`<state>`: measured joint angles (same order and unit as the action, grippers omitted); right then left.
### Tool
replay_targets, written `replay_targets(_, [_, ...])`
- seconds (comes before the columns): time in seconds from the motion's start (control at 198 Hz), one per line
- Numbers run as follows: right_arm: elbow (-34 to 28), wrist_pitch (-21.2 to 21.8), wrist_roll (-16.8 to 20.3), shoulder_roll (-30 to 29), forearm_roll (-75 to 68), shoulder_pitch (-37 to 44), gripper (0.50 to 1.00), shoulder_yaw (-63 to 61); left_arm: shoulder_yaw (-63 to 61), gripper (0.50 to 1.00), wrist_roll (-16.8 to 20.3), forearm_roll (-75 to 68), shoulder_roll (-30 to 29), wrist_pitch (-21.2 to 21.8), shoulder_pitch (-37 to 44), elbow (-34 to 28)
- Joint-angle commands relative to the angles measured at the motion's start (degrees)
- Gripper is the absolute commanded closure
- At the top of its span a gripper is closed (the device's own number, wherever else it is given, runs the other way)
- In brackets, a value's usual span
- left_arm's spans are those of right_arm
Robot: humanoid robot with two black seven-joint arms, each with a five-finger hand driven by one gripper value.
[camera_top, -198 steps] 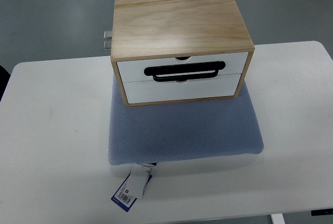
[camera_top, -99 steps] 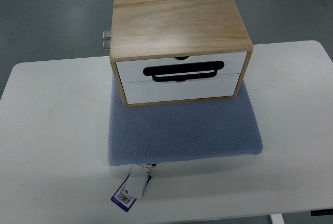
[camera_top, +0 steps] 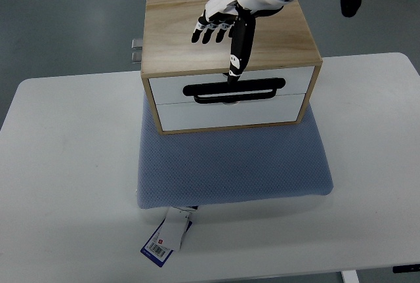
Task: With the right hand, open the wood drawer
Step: 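Move the right hand down to the upper drawer's black handle, then hook the handle with the right hand and pull the drawer outward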
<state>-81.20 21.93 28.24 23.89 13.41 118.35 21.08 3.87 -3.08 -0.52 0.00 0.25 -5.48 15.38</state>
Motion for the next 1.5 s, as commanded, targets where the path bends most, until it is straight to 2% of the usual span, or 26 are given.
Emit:
replay_targets(0.0, [-0.18,-1.54,0.41,0.01,-1.1,-1.9,0.564,0.37,0.0,0.5,0.0,-0.01,0.0,0.01,0.03,0.0])
replay_targets(0.622, [-0.1,-2.15,0.59,-0.08,-0.75,-8.4,0.564,-0.16,0.0,0.5,0.0,0.08,0.0,0.01,0.03,-0.26])
replay_targets(0.723, [0.26,-3.29,0.5,-0.69,2.67,-8.75,0.564,-0.16,0.0,0.5,0.0,0.08,0.0,0.01,0.03,-0.26])
replay_targets(1.153, [1.13,-3.21,0.24,-1.31,6.19,-13.94,0.564,0.02,0.09,0.5,0.0,0.17,0.0,0.01,0.03,-0.44])
replay_targets(1.471, [1.05,-0.04,0.06,-0.78,5.31,-14.47,0.56,-0.33,0.09,0.5,0.0,0.17,0.0,0.01,0.03,-0.44])
replay_targets(1.476, [0.96,1.18,0.06,-0.61,5.14,-14.38,0.56,-0.68,0.09,0.5,0.0,0.17,0.0,0.01,0.03,-0.44])
replay_targets(1.496, [0.96,1.45,0.06,-0.6,5.14,-14.38,0.56,-0.86,0.09,0.5,0.0,0.17,0.0,0.1,0.03,-0.44])
